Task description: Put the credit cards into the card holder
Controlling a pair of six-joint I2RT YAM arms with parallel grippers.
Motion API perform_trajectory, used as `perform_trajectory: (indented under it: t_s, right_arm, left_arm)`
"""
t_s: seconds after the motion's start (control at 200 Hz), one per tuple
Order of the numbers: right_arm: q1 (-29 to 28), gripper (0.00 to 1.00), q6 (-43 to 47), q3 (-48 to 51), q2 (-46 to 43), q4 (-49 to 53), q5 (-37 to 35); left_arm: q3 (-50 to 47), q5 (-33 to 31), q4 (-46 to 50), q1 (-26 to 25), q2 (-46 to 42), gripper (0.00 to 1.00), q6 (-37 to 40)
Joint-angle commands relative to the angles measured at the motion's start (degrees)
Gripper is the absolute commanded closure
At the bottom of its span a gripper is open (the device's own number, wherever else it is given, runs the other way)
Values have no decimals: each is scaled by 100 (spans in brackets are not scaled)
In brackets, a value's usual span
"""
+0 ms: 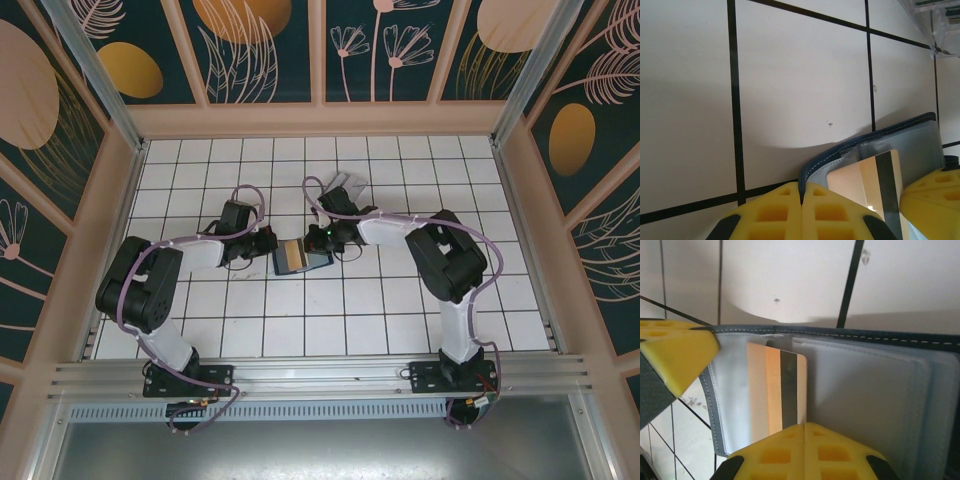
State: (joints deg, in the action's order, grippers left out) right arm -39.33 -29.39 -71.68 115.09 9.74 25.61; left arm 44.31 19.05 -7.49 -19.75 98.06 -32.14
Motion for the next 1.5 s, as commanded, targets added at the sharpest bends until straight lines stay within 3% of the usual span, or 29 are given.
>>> perform_trajectory:
  t_s: [0.0, 0.31, 0.781, 0.851, 0.961, 1.086, 1.251, 1.321, 1.361, 1.496]
  right_arm:
    - [0, 100, 108, -94, 196, 113, 314]
    - [-29, 100, -155, 75, 246, -276, 648]
    - [-167, 99, -361, 121, 224, -596, 773]
    - [-162, 97, -334, 155, 215, -676, 843]
    - [-163, 97, -269, 172, 190, -709, 915]
    - [-171, 95, -287, 181, 246, -896, 1078]
    - [-180, 83, -322, 312, 1, -1003, 817]
    - [-176, 81, -260, 295, -197, -812, 510]
    - [-171, 79, -227, 310, -340, -701, 298]
    - [-167, 65, -135, 433, -920, -364, -489]
  left_arm:
    - [92, 104, -51, 28, 139, 97, 35]
    - [-161, 597, -634, 30, 301, 93, -617]
    - [-16, 783, -552, 57, 415, 74, -708]
    - [5, 757, -556, 74, 433, 68, -688]
    - [25, 760, -579, 119, 442, 48, -716]
    - [52, 782, -616, 138, 416, 40, -715]
    - [45, 761, -532, 197, 313, 30, -733]
    - [16, 508, -337, 268, 176, 22, -723]
    - [39, 304, -141, 325, 91, 10, -732]
    - [229, -558, 640, 394, -348, 6, -558]
